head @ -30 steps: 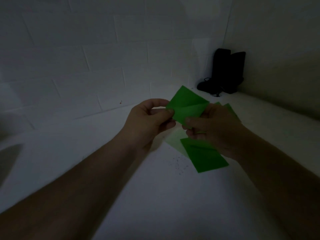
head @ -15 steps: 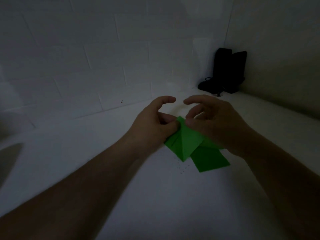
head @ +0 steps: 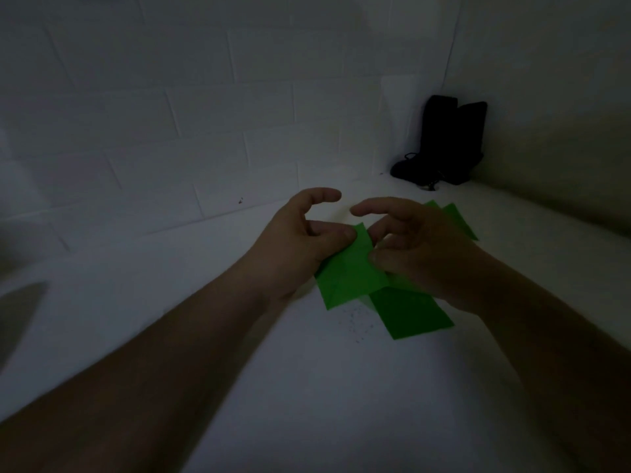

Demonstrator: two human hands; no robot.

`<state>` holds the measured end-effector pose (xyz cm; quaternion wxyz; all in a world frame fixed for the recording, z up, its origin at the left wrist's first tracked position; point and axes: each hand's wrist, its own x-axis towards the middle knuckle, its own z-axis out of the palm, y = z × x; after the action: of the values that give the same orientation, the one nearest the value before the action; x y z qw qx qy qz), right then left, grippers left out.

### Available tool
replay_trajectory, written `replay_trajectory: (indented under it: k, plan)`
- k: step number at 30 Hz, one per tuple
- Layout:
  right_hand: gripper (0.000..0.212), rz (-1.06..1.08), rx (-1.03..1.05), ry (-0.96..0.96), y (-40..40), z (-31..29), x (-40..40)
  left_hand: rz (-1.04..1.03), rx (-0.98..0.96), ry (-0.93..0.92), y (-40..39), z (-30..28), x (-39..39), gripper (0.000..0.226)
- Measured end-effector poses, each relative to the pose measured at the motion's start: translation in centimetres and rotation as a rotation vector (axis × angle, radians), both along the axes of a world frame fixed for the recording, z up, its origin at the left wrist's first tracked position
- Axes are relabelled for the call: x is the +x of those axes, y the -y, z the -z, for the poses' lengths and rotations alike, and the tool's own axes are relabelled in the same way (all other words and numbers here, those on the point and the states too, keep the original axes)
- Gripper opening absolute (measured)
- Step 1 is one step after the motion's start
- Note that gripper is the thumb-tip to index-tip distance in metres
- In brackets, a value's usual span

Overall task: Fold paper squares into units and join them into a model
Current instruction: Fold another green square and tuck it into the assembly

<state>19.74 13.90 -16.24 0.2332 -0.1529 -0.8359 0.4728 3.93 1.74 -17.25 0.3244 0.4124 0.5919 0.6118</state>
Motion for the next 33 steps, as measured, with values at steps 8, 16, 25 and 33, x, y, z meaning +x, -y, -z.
replay_trajectory:
  k: [8, 16, 25, 33]
  plan:
    - [0.042, 0.012, 0.013, -0.073, -0.37, 0.22, 0.0, 0.039, -0.023, 0.021, 0.25, -0.24, -0.16, 0.067]
    - [0.036, 0.04, 0.275, 0.024, -0.34, -0.03, 0.29, 0.123, -0.068, -0.065, 0.65, -0.56, -0.3, 0.074]
    - [0.027, 0.078, 0.417, 0.114, -0.62, -0.13, 0.24, 0.062, -0.073, -0.082, 0.74, -0.73, -0.67, 0.069]
    - [0.025, 0.088, 0.271, 0.053, -0.06, -0.02, 0.24, 0.017, -0.04, -0.169, 0.71, -0.67, -0.58, 0.073]
